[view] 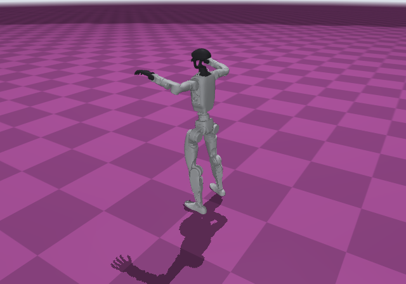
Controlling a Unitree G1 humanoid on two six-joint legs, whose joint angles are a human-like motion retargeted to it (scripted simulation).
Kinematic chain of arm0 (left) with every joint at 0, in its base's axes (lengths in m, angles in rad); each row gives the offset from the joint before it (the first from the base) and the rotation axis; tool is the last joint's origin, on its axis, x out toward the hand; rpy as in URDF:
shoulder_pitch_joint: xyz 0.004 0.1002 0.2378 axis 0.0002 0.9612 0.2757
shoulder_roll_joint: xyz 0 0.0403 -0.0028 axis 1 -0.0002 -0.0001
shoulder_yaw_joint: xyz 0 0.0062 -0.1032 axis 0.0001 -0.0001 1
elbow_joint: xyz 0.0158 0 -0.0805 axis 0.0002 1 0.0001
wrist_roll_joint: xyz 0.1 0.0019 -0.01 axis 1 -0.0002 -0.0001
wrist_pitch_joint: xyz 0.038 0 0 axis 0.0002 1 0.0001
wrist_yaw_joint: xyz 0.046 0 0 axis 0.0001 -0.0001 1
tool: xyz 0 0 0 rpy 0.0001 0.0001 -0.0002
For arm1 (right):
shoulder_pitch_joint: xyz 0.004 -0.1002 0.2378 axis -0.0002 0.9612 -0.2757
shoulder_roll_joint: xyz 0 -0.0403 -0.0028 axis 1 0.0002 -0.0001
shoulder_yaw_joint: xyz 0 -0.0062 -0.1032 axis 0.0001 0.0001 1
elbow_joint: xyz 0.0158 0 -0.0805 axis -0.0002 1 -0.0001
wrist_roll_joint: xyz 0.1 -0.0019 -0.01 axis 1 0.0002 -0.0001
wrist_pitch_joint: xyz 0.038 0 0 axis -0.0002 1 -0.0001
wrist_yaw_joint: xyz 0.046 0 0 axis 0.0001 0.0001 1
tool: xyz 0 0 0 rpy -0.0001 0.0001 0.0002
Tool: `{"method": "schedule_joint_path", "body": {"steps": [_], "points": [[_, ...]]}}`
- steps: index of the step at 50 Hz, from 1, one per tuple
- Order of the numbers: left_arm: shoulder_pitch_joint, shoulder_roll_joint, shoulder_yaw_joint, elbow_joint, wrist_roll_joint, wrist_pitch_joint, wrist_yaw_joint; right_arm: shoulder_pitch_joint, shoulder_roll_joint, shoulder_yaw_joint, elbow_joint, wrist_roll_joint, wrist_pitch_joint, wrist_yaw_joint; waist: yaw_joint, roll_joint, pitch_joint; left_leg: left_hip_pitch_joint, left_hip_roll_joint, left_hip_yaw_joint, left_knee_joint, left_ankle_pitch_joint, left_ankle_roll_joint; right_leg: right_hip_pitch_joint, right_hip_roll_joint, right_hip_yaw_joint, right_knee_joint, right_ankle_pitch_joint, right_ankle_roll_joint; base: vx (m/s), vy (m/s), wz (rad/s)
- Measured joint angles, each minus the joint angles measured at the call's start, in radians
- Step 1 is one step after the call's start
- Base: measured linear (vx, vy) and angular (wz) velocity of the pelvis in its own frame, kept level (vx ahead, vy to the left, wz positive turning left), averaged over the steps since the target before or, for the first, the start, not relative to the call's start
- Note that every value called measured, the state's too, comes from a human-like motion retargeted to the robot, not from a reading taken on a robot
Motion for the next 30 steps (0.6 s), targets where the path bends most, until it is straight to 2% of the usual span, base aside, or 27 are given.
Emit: {"method": "schedule_joint_path", "body": {"steps": [12, 30], "points": [[0.036, -0.008, 0.038, 0.010, -0.003, -0.004, -0.002, 0.099, 0.010, -0.111, -0.031, 0.010, -0.010, -0.014, -0.003, 0.019, 0.008, -0.004, 0.003, -0.006, -0.001, 0.006, 0.001, 0.001, 0.004, -0.007, -0.002, 0.000, 0.002, 0.00, 0.00, 0.00], [0.014, -0.009, 0.022, 0.038, -0.017, 0.001, -0.028, 0.076, 0.007, -0.090, -0.032, 0.014, -0.001, 0.006, -0.014, 0.023, 0.011, -0.011, 0.010, -0.003, -0.004, 0.008, -0.003, -0.012, 0.009, -0.003, 0.002, 0.001, 0.005, 0.00, 0.00, 0.00]]}}
